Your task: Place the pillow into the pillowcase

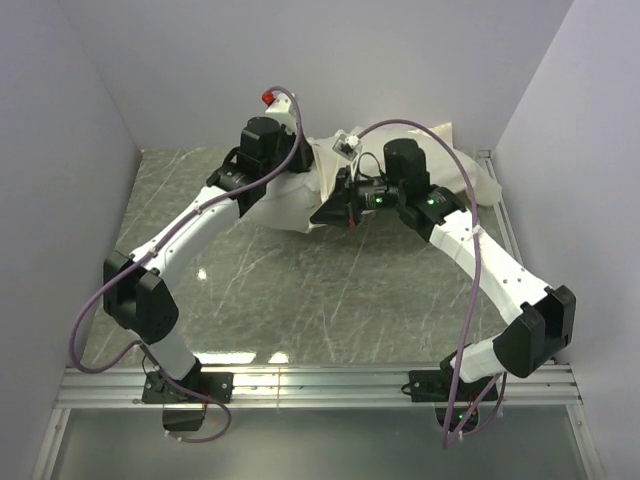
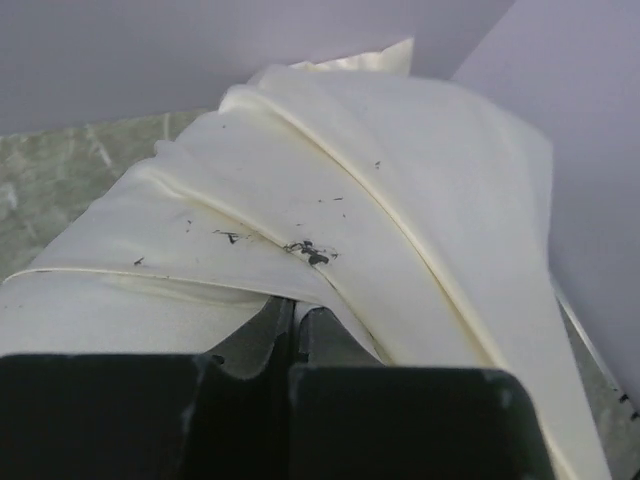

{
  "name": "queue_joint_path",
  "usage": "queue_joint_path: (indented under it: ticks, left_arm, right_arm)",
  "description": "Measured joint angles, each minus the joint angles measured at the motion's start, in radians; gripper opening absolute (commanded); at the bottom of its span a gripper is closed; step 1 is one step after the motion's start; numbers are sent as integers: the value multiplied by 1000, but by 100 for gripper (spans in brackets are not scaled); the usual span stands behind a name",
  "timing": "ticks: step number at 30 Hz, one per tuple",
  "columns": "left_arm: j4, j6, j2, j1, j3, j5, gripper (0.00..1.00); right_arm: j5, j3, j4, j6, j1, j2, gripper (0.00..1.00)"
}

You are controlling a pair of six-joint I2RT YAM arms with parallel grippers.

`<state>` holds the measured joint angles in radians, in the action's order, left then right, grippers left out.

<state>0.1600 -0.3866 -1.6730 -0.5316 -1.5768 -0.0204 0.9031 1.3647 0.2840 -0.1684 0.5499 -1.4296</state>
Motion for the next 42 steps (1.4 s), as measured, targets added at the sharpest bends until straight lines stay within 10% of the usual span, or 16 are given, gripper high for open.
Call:
queue_joint_path:
  ticks: [10,15,22,29,34,42]
  left_arm:
    - [-104,-64,31,-87,266,-11,2]
    - [-167,3,50,-219,364,-13,63]
    - [-68,144,204,-192,425,-278,89]
    - [119,325,480,164,455,-396,89]
    - [148,489,399,339,488,-402,79]
    - [151,594,169,237,596,-455,68]
  right_arm:
    - [231,-119,30,-94,-201,-6,0]
    - [201,-113,306,126,-240,-8,0]
    - [81,-171,674,541,-306,40,0]
    - [-72,-336,740,669,-307,157,0]
    - [-191,-343,732,669,-307,132,0]
    - [-355,-343,637,645,-315,50,0]
